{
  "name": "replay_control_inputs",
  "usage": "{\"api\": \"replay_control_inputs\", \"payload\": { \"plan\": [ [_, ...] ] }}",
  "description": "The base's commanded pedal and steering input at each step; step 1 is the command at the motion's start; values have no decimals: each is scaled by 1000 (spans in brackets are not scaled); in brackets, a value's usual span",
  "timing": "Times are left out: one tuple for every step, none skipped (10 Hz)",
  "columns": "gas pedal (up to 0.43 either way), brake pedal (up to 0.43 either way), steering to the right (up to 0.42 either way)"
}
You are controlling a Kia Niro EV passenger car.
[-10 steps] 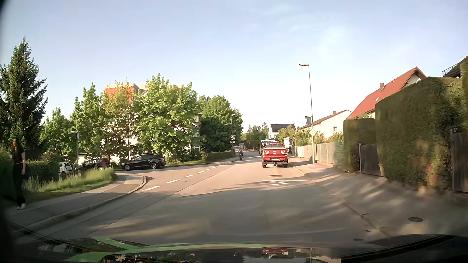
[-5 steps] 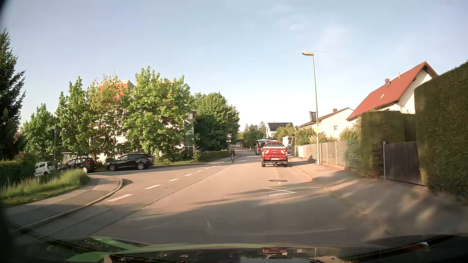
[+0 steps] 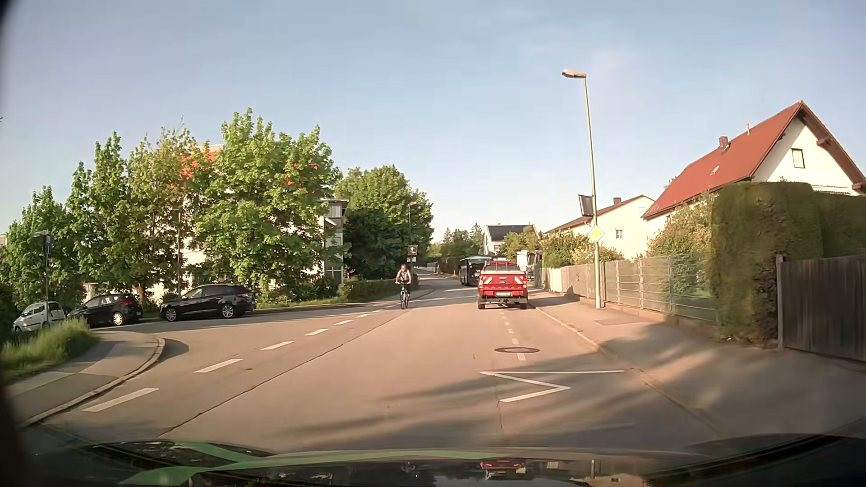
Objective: Follow the waypoints while adhering to traffic rules and regulations
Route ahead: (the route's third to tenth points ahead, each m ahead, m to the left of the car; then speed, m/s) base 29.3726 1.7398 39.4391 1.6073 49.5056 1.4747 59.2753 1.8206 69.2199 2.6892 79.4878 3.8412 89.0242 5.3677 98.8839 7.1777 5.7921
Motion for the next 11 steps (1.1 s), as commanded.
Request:
{"api": "replay_control_inputs", "payload": {
  "plan": [
    [110,0,21],
    [110,0,22],
    [110,0,21],
    [110,0,20],
    [98,0,20],
    [98,0,20],
    [98,0,20],
    [98,0,22],
    [98,0,22],
    [67,0,21],
    [0,0,17]
  ]
}}
